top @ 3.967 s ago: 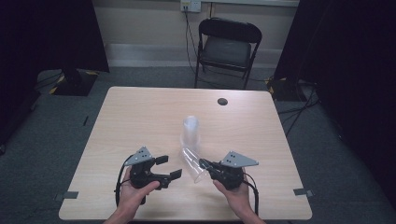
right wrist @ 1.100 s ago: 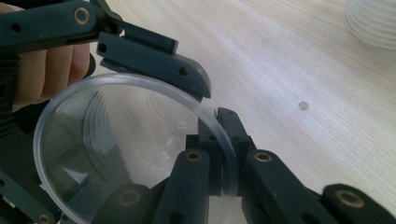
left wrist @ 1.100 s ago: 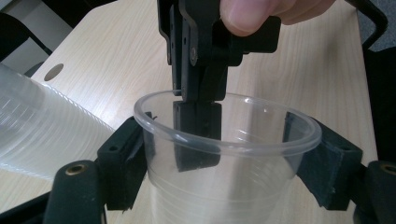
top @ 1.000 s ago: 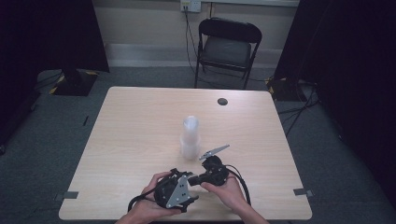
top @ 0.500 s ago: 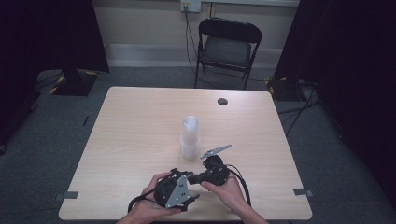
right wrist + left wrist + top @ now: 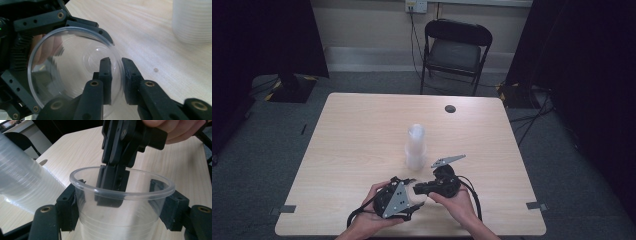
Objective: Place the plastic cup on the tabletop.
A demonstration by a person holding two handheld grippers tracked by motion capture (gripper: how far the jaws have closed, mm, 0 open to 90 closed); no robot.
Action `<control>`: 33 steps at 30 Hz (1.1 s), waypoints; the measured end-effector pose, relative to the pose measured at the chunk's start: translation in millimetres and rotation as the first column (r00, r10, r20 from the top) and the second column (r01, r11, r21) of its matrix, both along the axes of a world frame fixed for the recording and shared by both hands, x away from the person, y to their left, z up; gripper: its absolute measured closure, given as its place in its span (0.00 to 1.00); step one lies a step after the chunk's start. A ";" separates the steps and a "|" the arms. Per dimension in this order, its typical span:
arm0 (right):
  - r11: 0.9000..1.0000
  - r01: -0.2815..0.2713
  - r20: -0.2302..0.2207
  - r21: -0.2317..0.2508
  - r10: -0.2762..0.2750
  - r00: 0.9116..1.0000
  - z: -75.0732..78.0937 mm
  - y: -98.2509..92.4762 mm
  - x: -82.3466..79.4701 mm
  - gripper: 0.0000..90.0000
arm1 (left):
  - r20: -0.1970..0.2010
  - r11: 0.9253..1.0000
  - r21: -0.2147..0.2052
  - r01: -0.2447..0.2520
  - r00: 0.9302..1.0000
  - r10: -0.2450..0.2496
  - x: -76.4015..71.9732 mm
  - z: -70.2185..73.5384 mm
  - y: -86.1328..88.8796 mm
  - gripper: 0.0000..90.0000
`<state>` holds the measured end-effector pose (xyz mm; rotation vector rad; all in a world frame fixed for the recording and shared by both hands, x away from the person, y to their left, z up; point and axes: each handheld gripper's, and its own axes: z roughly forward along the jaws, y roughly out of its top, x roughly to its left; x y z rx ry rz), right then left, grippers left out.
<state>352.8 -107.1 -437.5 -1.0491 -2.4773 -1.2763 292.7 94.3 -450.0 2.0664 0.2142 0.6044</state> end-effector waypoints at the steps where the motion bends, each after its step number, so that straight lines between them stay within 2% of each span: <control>1: 1.000 0.006 0.006 0.012 -0.006 1.000 1.6 -1.2 0.0 0.83 | -0.030 1.000 -0.020 -0.006 1.000 0.005 0.8 -0.7 1.2 0.32; 6: 1.000 0.002 0.012 0.024 -0.002 1.000 3.2 -2.3 -0.5 0.82 | -0.063 0.999 -0.034 -0.023 0.998 0.021 3.4 -1.0 5.0 0.32; 7: 0.999 0.004 0.018 0.034 -0.004 1.000 3.5 -3.0 -0.8 0.81 | -0.080 0.998 -0.053 -0.035 0.996 0.030 4.7 -0.9 6.5 0.32; 11: 0.999 0.005 0.029 0.047 -0.007 1.000 4.5 -4.3 -1.0 0.79 | -0.098 0.996 -0.073 -0.048 0.994 0.041 6.9 -0.9 8.9 0.32; 13: 0.998 0.009 0.039 0.060 -0.012 0.999 5.4 -5.9 -0.8 0.78 | -0.127 0.993 -0.099 -0.061 0.991 0.048 9.5 -2.2 11.4 0.32; 20: 0.996 0.029 0.072 0.084 -0.035 0.997 8.4 -9.7 0.0 0.74 | -0.161 0.988 -0.121 -0.092 0.984 0.072 14.1 -2.8 16.7 0.32; 22: 0.995 0.034 0.084 0.098 -0.042 0.996 10.0 -11.4 0.7 0.73 | -0.181 0.984 -0.141 -0.113 0.980 0.086 16.7 -2.9 19.9 0.32; 24: 0.994 0.032 0.093 0.101 -0.042 0.995 10.6 -12.0 1.0 0.73 | -0.183 0.983 -0.142 -0.117 0.979 0.090 17.9 -3.0 21.4 0.32; 26: 0.992 0.038 0.111 0.118 -0.052 0.993 12.9 -13.4 1.1 0.72 | -0.200 0.978 -0.158 -0.137 0.974 0.104 21.4 -3.1 25.0 0.32; 28: 0.992 0.037 0.118 0.117 -0.051 0.992 13.7 -14.1 1.2 0.72 | -0.199 0.977 -0.162 -0.138 0.974 0.105 22.8 -3.0 26.5 0.32; 29: 0.992 0.047 0.139 0.117 -0.064 0.988 14.9 -15.7 1.3 0.71 | -0.211 0.972 -0.176 -0.153 0.971 0.114 25.4 -2.7 28.8 0.32; 33: 0.989 0.064 0.152 0.132 -0.084 0.985 16.7 -21.8 3.0 0.71 | -0.225 0.967 -0.185 -0.176 0.965 0.133 29.9 -2.3 32.6 0.32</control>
